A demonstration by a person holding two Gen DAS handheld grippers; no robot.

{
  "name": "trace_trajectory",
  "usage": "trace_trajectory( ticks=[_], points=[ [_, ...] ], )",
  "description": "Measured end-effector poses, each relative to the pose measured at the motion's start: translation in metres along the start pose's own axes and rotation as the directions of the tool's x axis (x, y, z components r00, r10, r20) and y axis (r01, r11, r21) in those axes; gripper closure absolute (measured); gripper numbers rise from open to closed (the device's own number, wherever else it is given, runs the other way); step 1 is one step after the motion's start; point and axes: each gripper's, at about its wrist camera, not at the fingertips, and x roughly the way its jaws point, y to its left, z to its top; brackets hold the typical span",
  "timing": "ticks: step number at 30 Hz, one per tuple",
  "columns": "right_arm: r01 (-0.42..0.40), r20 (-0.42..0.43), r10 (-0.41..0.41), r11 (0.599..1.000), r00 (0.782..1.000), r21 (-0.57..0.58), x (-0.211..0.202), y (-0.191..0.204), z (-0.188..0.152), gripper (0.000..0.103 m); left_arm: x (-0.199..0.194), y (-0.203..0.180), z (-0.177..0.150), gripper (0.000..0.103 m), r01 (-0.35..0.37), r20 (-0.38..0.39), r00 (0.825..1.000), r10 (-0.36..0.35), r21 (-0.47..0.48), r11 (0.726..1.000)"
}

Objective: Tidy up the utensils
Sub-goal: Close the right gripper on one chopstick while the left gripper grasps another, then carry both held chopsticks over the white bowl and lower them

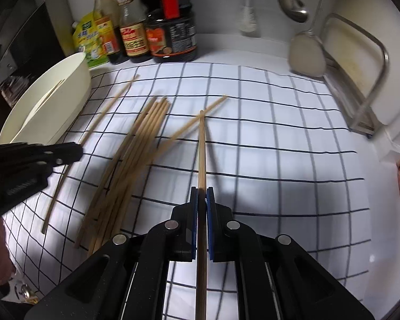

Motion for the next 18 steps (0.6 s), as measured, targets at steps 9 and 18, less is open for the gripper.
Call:
trace_trajectory(
  ticks=[9, 18],
  points=[
    [0.022, 0.047, -0.026, 0.997, 0.999, 0.072, -0.033, -0.01, 0.005, 0.097, -0.031, 0.024, 0.007, 0.096, 0.016, 0.047, 0.999, -0.015, -0.005, 1.0],
    [-0.073, 0.115, 0.066, 0.996, 0.991, 0.054, -0.057, 0.039, 0.037, 0.097, -0.068, 0.081, 0.012, 0.096, -0.007, 0.107, 0.994, 0.013, -0.056, 0.998]
  ],
)
